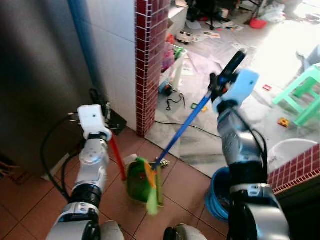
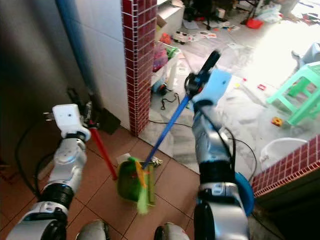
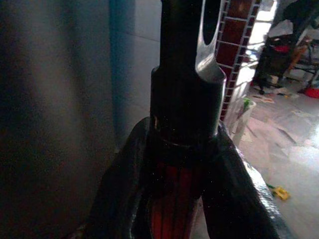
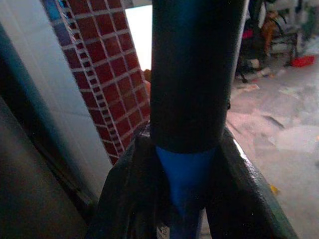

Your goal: Sweep floor

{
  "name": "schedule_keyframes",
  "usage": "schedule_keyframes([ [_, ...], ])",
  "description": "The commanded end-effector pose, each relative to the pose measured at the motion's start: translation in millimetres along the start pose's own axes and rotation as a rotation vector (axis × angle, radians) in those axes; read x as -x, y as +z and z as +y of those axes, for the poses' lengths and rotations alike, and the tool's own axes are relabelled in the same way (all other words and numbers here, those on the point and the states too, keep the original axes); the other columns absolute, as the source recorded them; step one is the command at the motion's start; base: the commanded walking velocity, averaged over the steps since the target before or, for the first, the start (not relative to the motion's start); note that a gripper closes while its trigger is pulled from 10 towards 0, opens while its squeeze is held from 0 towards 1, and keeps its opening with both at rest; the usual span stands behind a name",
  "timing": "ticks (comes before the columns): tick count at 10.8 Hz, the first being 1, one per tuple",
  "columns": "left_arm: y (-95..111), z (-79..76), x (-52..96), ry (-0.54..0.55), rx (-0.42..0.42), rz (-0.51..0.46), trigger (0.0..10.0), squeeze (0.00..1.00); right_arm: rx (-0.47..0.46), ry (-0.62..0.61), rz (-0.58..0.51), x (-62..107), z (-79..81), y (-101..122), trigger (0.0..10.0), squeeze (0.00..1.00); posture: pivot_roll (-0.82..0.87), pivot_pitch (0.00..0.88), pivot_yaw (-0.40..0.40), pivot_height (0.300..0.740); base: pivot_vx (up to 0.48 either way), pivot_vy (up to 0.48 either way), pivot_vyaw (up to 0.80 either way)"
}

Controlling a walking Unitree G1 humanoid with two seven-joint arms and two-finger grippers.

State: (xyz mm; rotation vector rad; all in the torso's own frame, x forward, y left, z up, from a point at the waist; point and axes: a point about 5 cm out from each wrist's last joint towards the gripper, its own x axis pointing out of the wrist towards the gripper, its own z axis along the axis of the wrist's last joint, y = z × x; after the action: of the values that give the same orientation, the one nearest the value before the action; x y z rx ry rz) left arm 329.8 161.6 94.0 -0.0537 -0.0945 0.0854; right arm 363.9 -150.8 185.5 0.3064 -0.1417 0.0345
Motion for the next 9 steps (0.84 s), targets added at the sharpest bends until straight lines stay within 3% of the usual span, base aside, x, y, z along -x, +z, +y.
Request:
schedule_keyframes([
  [1, 13, -7.5, -4.2, -0.010, 0.031, -0.069, 10.0, 0.00, 0.009, -0.001, -0.088, -4.7, -3.0, 25, 10.0, 0.00, -0.07, 0.000, -0.080, 0.740, 0.000, 0.000, 0.00],
  [5, 13, -7.7, -4.4, -0.007, 0.025, -0.066, 10.0, 0.00, 0.103, 0.011, -0.153, -6.1, -9.3, 38, 10.0, 0.00, -0.07, 0.000, -0.080, 0.740, 0.000, 0.000, 0.00],
  [8, 10, -5.7, -3.8, 0.003, 0.012, -0.054, 10.0, 0.00, -0.074, -0.053, -0.162, -18.1, -19.4, 55, 10.0, 0.00, -0.08, 0.000, -0.079, 0.740, 0.000, 0.000, 0.00],
  [9, 10, -5.9, -3.7, 0.003, 0.011, -0.054, 10.0, 0.00, -0.083, -0.057, -0.164, -18.9, -19.9, 57, 10.0, 0.00, -0.08, 0.000, -0.079, 0.740, 0.000, 0.000, 0.00],
])
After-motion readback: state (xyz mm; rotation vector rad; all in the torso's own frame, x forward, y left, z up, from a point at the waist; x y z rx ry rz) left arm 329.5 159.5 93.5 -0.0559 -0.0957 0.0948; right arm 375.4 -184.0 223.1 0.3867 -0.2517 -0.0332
